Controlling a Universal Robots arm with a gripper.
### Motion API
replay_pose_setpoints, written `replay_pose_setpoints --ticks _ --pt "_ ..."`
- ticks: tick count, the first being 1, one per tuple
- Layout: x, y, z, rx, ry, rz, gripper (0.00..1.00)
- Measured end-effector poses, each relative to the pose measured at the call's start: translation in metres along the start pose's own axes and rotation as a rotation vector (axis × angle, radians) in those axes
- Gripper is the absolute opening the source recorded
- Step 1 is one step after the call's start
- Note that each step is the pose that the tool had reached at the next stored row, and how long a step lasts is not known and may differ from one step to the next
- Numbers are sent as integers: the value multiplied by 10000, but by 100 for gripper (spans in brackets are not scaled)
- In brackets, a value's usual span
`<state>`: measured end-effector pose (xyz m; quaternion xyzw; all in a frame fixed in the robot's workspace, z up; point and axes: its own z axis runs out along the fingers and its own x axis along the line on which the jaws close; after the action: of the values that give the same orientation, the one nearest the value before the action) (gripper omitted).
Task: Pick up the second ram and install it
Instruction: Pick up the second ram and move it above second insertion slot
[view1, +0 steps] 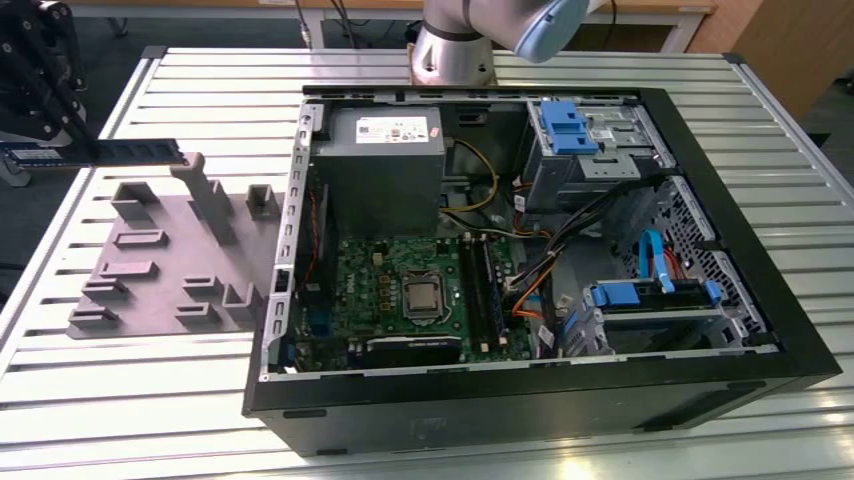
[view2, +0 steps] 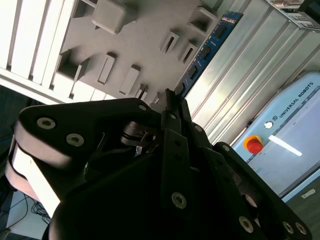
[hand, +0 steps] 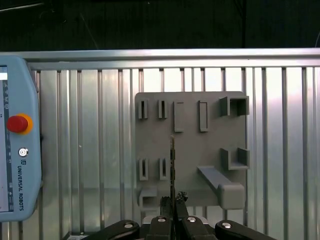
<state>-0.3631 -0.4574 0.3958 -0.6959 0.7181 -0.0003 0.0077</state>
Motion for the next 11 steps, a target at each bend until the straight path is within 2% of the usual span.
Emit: replay_pose_setpoints --ticks 11 --pt "-1 -34 1 0 0 0 14"
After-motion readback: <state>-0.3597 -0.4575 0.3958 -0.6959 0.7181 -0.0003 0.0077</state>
